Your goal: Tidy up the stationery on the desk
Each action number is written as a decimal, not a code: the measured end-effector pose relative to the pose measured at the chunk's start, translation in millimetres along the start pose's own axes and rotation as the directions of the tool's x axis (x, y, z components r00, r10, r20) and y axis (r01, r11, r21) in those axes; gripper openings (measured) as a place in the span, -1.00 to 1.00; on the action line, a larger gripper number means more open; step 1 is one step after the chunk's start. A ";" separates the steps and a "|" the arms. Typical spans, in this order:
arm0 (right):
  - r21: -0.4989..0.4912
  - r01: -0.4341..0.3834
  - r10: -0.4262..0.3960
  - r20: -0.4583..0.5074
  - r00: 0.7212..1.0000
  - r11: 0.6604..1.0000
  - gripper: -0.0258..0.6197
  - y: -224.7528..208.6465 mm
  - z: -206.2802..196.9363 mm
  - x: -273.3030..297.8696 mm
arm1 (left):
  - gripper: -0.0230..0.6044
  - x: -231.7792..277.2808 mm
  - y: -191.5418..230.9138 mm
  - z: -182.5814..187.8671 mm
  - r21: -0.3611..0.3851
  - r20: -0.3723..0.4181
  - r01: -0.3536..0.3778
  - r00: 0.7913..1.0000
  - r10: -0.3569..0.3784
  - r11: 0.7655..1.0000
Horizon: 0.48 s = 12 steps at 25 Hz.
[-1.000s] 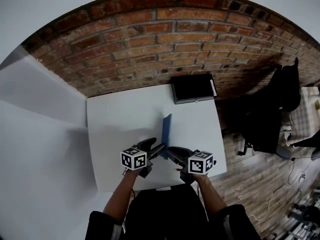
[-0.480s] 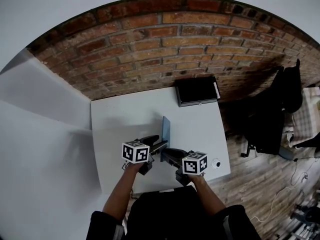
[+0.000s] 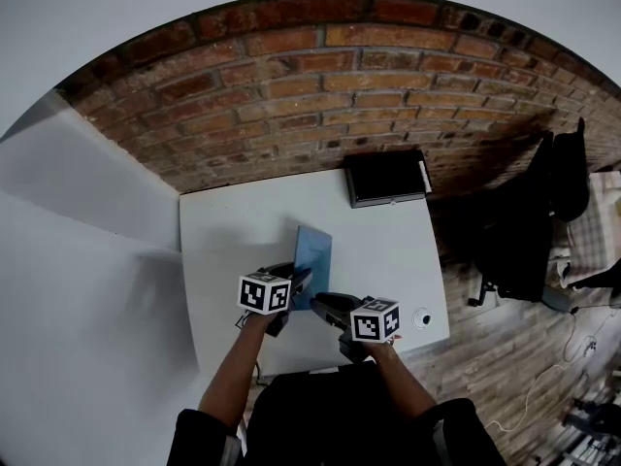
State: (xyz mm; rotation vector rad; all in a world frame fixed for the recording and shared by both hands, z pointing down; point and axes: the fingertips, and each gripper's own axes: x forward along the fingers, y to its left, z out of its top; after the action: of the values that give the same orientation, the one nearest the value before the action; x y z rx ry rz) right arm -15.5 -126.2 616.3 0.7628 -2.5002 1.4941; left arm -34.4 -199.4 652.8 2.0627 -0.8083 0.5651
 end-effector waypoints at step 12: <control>0.054 0.096 -0.098 0.026 0.995 0.994 -0.58 -17.7 -15.3 -14.8 | -0.73 -2.8 32.4 -8.8 -0.081 0.051 -0.063 0.996 0.067 0.995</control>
State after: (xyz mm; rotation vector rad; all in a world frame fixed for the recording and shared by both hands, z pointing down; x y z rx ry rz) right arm 3.6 -114.7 632.7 0.9064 -2.4146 1.5326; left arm -60.4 -205.8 673.3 1.9919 -0.9175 0.5068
